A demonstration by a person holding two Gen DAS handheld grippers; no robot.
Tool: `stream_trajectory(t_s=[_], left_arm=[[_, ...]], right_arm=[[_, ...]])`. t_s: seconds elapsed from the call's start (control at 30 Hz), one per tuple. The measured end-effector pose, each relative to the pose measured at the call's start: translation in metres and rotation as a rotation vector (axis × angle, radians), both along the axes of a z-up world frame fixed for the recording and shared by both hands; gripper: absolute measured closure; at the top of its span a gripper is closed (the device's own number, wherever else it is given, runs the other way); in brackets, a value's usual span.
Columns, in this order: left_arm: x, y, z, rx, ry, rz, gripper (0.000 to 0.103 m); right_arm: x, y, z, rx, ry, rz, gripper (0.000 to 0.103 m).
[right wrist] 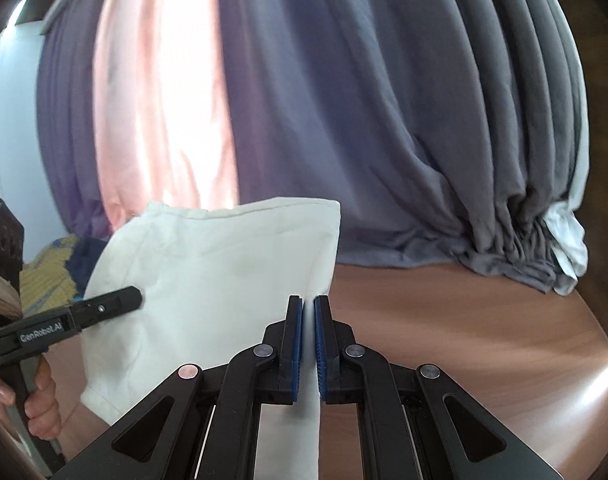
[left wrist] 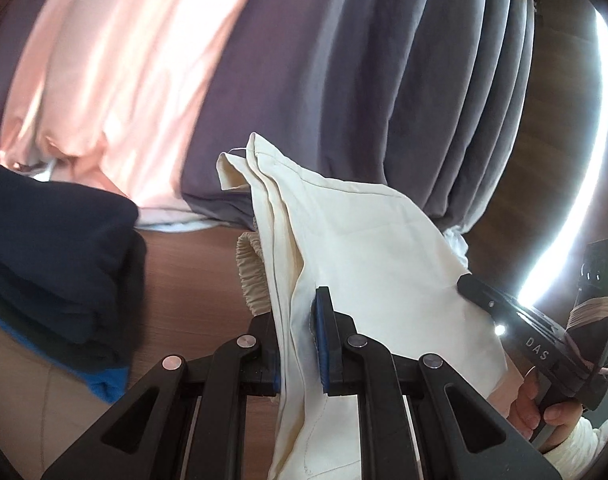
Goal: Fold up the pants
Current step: 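Lift the folded shorts with both tools and carry them toward the dark clothes stack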
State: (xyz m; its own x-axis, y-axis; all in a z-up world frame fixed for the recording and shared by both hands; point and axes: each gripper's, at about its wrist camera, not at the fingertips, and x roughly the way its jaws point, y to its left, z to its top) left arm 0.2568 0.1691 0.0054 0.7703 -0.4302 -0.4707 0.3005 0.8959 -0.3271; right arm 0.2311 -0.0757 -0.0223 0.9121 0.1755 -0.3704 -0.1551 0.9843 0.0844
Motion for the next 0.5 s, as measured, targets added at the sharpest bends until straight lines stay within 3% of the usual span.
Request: stream_trajectory(t_s=[0.27,0.5], left_arm=[[-0.025,0.042,0.022,0.015,-0.052,0.055,0.089],[-0.025,0.093,0.033,0.026,-0.086,0.045,0.089]], right_arm=[[-0.017,0.034,0.020,-0.009,-0.064,0.076,0.096],[-0.019,0.085,0.027,-0.016,-0.097,0.095,0.096]])
